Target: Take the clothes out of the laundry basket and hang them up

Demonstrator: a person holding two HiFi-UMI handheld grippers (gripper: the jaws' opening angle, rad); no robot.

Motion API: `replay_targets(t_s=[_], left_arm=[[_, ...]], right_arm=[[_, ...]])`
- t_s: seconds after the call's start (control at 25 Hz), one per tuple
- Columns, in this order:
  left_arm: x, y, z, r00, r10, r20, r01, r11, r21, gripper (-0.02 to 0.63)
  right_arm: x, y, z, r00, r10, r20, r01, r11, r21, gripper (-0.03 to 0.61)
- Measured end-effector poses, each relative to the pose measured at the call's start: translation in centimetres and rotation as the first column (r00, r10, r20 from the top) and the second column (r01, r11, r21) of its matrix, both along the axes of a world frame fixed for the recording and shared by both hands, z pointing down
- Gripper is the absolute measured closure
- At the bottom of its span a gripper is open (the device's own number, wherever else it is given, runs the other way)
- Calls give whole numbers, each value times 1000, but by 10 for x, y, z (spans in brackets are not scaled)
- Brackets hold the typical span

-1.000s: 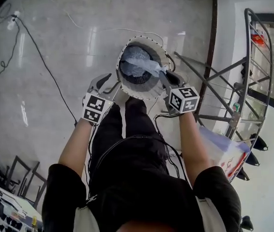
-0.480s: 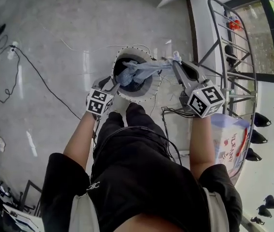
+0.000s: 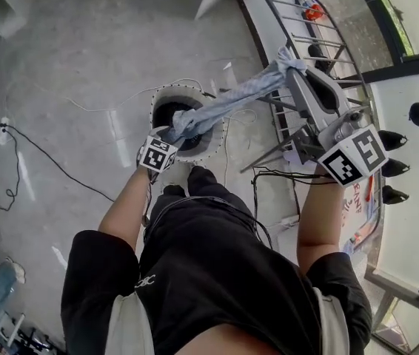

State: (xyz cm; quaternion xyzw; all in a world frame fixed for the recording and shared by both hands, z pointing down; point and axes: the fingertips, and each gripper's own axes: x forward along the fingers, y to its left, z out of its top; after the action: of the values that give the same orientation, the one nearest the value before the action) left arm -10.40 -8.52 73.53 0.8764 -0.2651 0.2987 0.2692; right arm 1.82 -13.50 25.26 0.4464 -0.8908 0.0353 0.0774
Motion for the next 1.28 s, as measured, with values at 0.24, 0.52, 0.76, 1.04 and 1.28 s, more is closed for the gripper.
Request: replay_targets(t_s=[0.24, 0.52, 0.76, 1.04, 1.28], left_arm=[[32, -1, 56, 979, 188, 84, -181, 980, -79, 351], [74, 16, 113, 937, 289, 196, -250, 947, -205, 317], [117, -10, 101, 982, 139, 124, -121, 982, -149, 595], [89, -30, 63, 999, 18, 40, -13, 992, -125, 598], [66, -54, -14, 995, -57, -87, 57, 998, -5, 598]], right_arm=[[9, 21, -44, 998, 59, 23, -60, 997, 45, 534], [14, 35, -50, 996, 93, 6, -93, 995, 28, 534], [57, 57, -62, 992, 125, -7, -125, 992, 25, 534], [122, 63, -57, 979, 188, 79, -191, 981, 33, 534], [155, 66, -49, 967, 228, 112, -234, 971, 50, 534]])
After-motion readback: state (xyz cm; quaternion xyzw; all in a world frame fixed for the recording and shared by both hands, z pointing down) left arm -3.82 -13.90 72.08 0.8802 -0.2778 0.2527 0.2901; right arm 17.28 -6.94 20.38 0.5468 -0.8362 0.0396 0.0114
